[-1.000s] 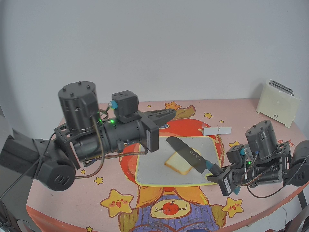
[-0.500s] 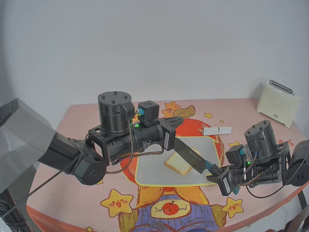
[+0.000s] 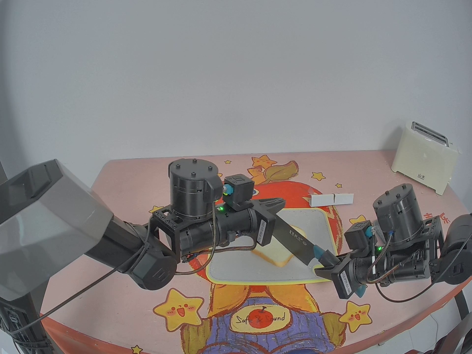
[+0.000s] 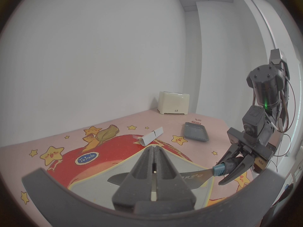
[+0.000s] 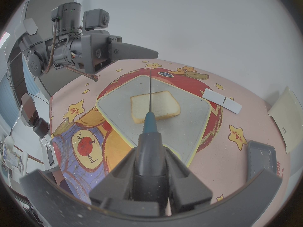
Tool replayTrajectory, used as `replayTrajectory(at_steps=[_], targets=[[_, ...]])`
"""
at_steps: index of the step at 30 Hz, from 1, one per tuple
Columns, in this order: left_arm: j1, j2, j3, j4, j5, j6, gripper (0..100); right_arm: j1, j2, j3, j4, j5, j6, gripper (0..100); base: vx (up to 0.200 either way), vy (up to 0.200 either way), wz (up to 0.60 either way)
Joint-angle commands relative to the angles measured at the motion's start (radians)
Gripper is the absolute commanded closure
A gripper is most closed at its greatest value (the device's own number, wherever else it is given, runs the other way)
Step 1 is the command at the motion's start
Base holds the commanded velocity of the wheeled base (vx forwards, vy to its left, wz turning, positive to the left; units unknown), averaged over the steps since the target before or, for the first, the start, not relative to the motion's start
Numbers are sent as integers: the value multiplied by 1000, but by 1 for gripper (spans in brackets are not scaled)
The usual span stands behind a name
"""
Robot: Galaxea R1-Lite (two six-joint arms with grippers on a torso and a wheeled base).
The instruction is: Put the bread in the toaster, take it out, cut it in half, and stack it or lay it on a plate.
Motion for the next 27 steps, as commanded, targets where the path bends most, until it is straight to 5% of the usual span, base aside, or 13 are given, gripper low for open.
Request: replayTrajectory(at_steps=[1, 27], targets=[[-5, 13, 2, 0, 1, 0, 100, 0, 7, -1, -1, 1, 0, 100, 0, 0, 0], [-2, 51, 2, -16, 1, -2, 100, -3, 10, -12, -4, 1, 3, 100, 0, 0, 0]])
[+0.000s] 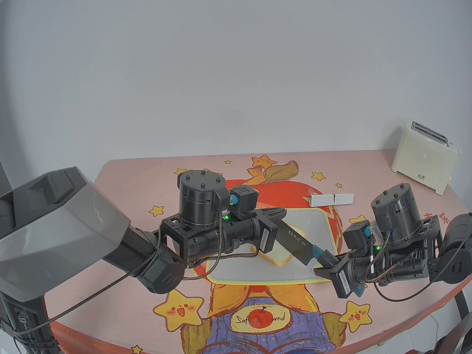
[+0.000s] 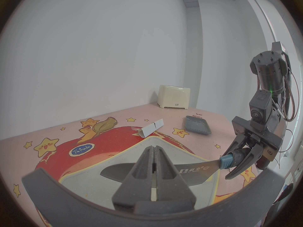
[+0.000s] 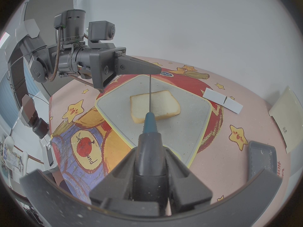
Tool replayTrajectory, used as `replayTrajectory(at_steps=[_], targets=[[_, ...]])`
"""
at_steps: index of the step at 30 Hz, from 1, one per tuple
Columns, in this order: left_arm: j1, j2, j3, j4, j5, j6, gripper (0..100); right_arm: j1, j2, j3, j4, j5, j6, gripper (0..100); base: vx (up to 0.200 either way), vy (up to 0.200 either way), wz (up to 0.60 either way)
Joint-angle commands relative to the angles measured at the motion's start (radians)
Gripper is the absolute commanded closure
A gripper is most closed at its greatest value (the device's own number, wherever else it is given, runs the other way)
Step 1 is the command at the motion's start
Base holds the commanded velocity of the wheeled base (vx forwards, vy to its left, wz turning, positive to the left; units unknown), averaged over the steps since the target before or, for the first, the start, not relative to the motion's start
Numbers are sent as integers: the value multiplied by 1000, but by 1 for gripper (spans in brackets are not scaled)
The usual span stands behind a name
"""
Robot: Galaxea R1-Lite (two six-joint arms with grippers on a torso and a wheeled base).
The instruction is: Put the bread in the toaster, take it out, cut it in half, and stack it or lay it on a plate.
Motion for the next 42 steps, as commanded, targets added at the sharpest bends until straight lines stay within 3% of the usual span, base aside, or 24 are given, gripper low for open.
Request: replayTrajectory(at_steps=[1, 12, 19, 42], targets=[[0, -2, 4, 3, 0, -1, 100, -1, 1, -7, -2, 1, 1, 100, 0, 0, 0], [3, 26, 6, -33, 2, -1, 100, -2, 8, -27, -2, -1, 2, 100, 0, 0, 0], [1, 53, 6, -59, 5, -19, 100, -4, 11, -35, -2, -1, 1, 100, 0, 0, 0], [4, 46, 35, -57, 6, -19, 100, -10, 12, -50, 10, -1, -1, 100, 0, 0, 0]])
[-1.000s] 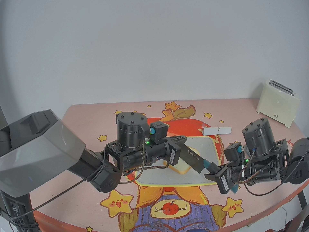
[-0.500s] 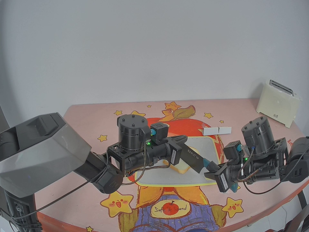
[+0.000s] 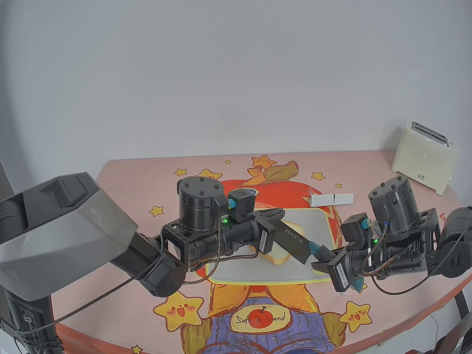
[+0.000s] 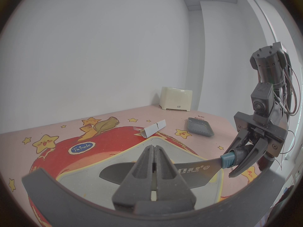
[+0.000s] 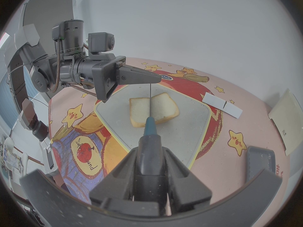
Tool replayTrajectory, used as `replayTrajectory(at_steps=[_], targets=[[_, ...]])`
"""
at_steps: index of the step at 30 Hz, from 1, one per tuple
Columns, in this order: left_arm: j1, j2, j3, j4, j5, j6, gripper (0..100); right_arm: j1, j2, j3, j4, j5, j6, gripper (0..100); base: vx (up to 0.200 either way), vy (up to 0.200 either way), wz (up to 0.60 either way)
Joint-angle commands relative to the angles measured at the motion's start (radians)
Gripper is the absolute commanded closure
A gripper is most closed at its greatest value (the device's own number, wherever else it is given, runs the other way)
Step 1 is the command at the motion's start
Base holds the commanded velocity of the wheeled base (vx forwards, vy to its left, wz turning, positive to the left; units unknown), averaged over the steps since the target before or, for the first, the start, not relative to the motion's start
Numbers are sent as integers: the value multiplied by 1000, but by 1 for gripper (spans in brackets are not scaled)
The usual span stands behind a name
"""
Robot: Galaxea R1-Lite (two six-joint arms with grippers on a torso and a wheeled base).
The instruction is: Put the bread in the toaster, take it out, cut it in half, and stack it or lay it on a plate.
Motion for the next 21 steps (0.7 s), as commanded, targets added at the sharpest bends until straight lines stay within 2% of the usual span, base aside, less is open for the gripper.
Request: replayTrajectory(at_steps=[1, 21], targets=[[0, 6, 8, 4, 0, -1, 100, 2, 1, 0, -2, 0, 1, 100, 0, 0, 0], [-2, 4, 7, 2, 0, -1, 100, 8, 14, 23, -1, 0, 1, 100, 0, 0, 0]])
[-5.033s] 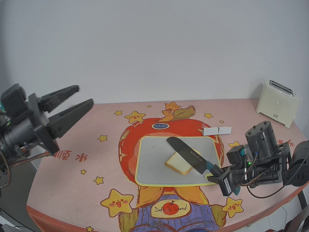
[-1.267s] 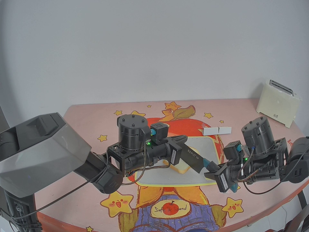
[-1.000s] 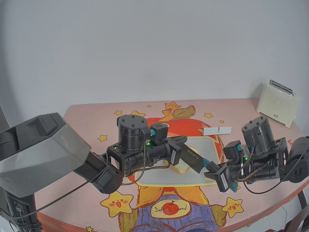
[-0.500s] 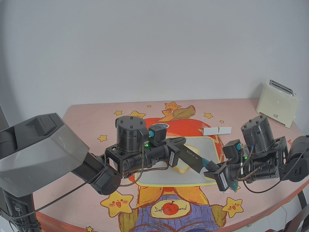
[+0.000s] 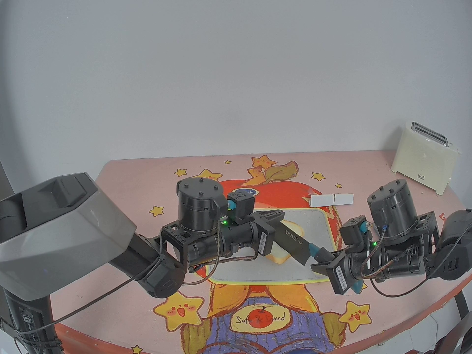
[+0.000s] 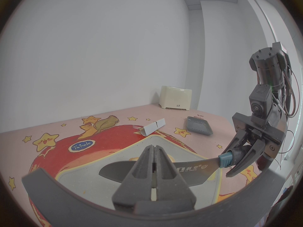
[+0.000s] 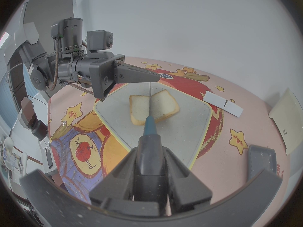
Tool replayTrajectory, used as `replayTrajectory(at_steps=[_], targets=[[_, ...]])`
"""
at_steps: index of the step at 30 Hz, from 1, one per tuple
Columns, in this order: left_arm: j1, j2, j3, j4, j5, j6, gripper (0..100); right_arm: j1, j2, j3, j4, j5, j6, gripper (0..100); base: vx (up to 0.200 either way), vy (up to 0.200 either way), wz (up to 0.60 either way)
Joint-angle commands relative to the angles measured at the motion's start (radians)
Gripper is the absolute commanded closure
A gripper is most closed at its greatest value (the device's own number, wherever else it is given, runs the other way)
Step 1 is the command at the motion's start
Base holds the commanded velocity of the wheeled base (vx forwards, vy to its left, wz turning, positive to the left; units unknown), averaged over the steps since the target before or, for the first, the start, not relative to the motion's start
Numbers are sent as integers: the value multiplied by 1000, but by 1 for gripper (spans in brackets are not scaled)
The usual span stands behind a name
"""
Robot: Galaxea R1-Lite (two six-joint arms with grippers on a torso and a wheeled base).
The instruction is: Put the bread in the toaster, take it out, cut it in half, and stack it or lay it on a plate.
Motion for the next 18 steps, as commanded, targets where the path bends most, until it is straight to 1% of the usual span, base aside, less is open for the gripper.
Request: replayTrajectory(at_steps=[1, 18], targets=[[0, 4, -2, 0, 0, 0, 100, 2, 7, 5, 8, 1, 0, 100, 0, 0, 0], [0, 4, 0, 0, 2, 0, 100, 2, 10, 7, 4, 1, 0, 100, 0, 0, 0]])
